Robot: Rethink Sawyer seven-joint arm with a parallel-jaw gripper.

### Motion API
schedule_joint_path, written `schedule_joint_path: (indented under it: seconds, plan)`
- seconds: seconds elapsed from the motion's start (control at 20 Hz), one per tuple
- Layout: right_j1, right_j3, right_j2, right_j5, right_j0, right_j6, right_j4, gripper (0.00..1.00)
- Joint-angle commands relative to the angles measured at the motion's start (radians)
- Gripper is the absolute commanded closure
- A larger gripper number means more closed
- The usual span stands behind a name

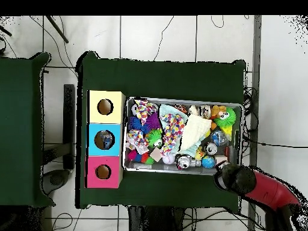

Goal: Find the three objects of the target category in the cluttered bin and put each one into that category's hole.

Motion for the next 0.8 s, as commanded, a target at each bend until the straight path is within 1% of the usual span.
schedule_joint_path:
  seconds: [0.05,0.2,0.3,0.55,0.8]
  plan:
    - [0.419,-0.257,0.301,-0.652,-0.081,0.022,-0.100,0.00]
    - [0.418,-0.257,0.300,-0.657,-0.079,0.027,-0.106,0.00]
    - [0.409,-0.253,0.285,-0.649,-0.067,0.037,-0.098,0.00]
    - [0.354,-0.208,0.196,-0.604,0.004,0.098,-0.044,0.00]
    - [0.294,-0.145,0.132,-0.564,0.057,0.147,-0.011,0.00]
